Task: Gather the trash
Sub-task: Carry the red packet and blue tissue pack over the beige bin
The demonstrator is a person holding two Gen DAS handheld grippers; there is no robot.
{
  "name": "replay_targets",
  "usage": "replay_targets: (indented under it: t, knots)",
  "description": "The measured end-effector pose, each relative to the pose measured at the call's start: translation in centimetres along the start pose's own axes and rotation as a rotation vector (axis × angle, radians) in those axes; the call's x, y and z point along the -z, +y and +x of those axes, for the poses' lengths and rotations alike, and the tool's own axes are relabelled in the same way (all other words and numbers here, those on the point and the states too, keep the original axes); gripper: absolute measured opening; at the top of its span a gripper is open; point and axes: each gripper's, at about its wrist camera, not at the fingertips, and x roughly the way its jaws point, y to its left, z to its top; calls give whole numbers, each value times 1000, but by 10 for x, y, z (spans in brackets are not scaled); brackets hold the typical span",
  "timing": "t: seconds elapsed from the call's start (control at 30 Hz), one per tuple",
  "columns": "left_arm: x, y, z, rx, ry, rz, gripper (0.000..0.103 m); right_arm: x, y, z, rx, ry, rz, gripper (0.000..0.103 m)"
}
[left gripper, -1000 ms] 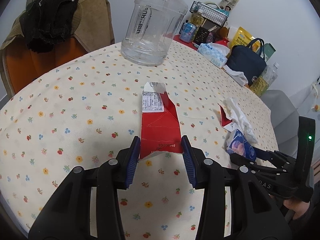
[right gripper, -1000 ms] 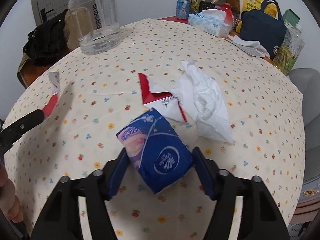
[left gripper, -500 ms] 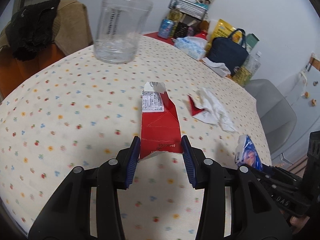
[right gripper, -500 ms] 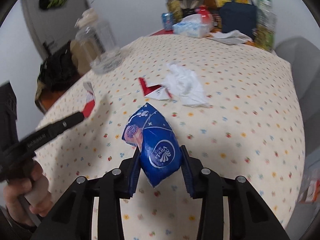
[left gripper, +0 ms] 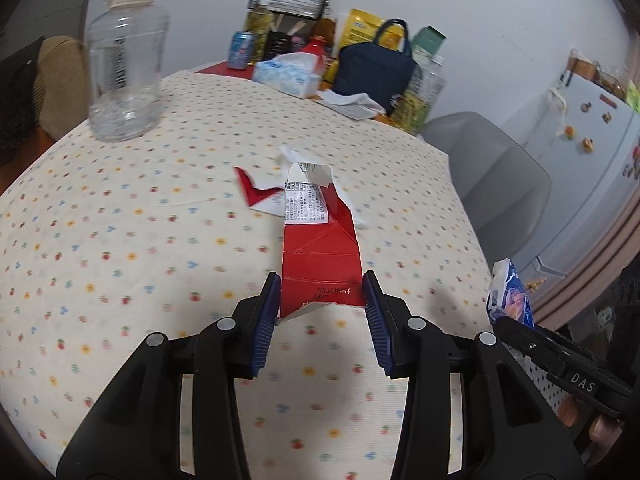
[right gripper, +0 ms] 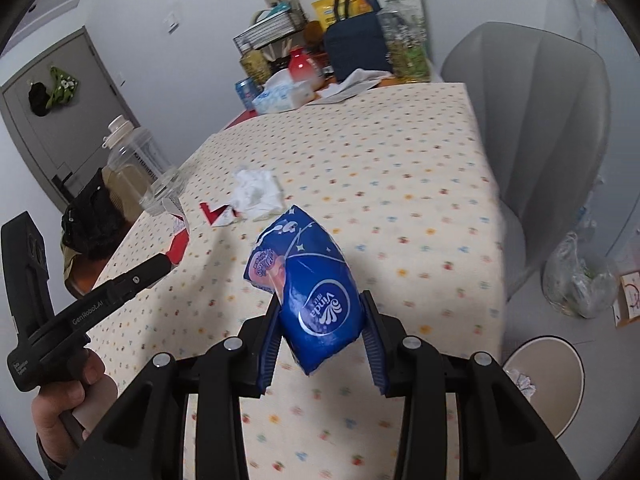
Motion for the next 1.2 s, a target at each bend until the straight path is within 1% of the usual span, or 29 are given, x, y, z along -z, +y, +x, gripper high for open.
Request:
replay_targets:
  t: [0.27,0.57,0.67,1.07,1.2]
  knots:
    - [10,-61,18,73,50,89,42,13,-52,-33,57,-36,74,38]
    - [16,-118,28,137,74,185,42,26,-105,-68,126,-76,147,38]
    - [23,-140,32,160,89,225,42,32,-124,-78,156,-87,176,39]
    - [44,-207,52,207,143,348,42,62,-198,-104,258,-101,308,40]
    - [52,-228,60,221,163,386,42,70,-218,-109,277,-107,348,40]
